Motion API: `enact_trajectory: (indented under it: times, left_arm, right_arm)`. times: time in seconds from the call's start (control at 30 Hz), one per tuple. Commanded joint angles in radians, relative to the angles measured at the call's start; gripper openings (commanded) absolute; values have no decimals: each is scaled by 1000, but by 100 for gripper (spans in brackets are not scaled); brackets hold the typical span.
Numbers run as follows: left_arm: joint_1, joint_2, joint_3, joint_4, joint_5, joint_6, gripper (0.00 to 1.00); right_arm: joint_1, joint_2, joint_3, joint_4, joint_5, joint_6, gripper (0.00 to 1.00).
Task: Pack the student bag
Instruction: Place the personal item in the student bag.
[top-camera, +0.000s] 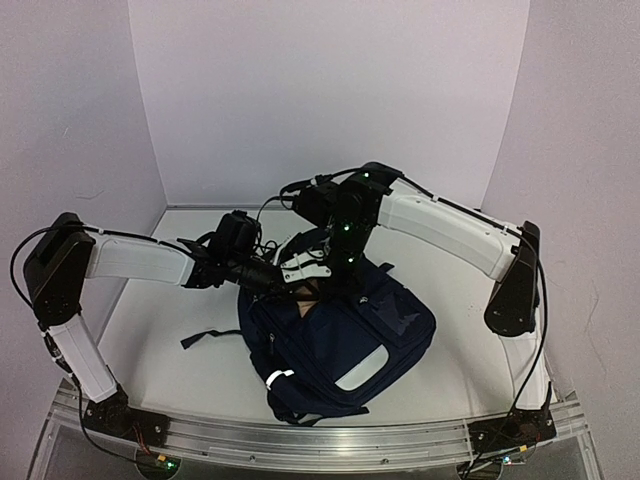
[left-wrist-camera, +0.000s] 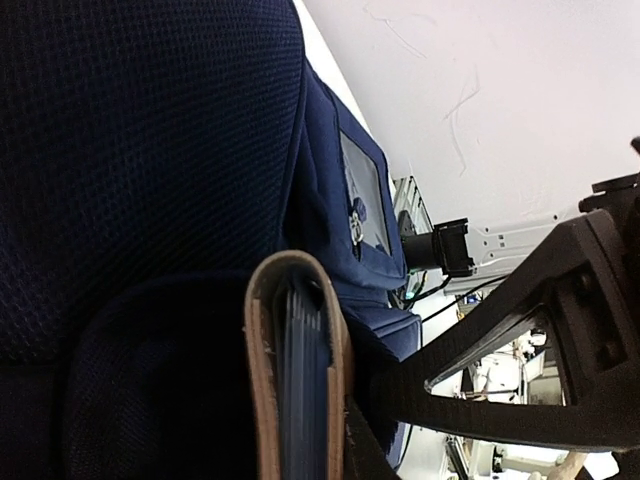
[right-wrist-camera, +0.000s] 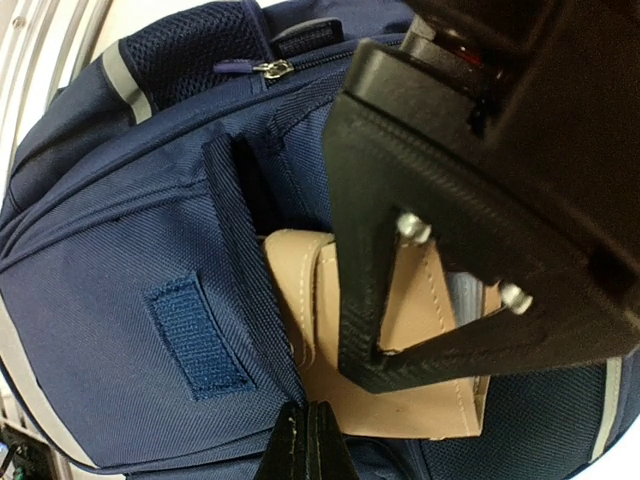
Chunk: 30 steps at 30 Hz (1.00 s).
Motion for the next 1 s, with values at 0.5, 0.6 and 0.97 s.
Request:
enact_trajectory:
  times: [0.5,0.6,0.97]
  left_arm:
    - [-57,-245,41,-404,-492,80,61]
    - [-55,-249,57,-415,-518,67,60]
    - [-54,-182,58,-364,-323,77,7]
  right_arm:
    - [20,-145,-78,137,-42,12,0]
    - [20,-151,-91,142,-50,22,0]
    - [19,-145,-97,162,-43,32,0]
